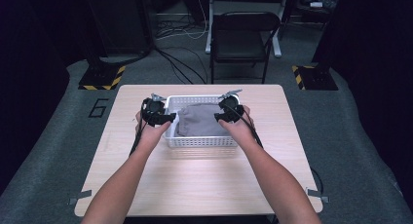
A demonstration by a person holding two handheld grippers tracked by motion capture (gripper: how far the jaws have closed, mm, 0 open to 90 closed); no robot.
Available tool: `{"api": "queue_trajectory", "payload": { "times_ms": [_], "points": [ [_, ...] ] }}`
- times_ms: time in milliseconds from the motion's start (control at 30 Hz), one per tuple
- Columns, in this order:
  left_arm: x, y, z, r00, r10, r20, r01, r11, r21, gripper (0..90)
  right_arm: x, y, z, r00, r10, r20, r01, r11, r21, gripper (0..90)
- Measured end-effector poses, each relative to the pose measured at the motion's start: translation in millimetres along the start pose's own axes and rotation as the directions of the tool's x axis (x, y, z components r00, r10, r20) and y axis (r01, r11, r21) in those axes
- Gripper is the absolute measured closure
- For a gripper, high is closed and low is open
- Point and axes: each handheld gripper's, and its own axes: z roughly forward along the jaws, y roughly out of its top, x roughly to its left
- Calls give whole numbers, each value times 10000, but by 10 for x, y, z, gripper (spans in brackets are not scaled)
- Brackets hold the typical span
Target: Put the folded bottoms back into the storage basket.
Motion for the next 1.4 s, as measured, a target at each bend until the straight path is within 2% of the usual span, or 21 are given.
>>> {"api": "queue_trajectory", "payload": {
  "times_ms": [333, 367, 467, 533, 633, 867, 1100, 1233, 1400],
  "points": [
    [-43, 17, -100, 9994, 180, 285, -178, 9998, -69, 470, -15, 4, -178, 9995, -174, -262, 169, 9997, -200, 522],
    [-48, 17, -109, 9994, 169, 308, -166, 9998, -90, 470, -6, 0, -187, 9997, -19, -260, 12, 9996, -265, 521],
    [-55, 12, -144, 9988, 254, 413, -251, 9997, -74, 469, -13, -8, -230, 9995, -21, -327, 11, 9996, -294, 517],
    [-63, 8, -162, 9984, 338, 448, -337, 9994, -35, 468, -17, -15, -250, 9993, -167, -345, 157, 9994, -300, 512],
    [-80, 7, -205, 9973, 392, 613, -386, 9992, -120, 467, -11, -49, -300, 9984, -111, -555, 90, 9993, -373, 512],
    [-132, -13, -370, 9921, 762, 998, -740, 9969, -257, 463, -48, -183, -463, 9970, -192, -754, 153, 9985, -522, 509],
    [-220, -51, -521, 9878, 839, 1310, -775, 9956, -535, 457, -99, -304, -686, 9939, -354, -1041, 266, 9960, -852, 502],
    [-283, -111, -614, 9836, 1117, 1414, -1046, 9929, -568, 459, -90, -383, -799, 9914, -237, -1286, 108, 9950, -995, 503],
    [-333, -206, -702, 9798, 1118, 1661, -1011, 9923, -717, 459, -78, -502, -908, 9900, -440, -1342, 299, 9940, -1054, 504]
  ]
}}
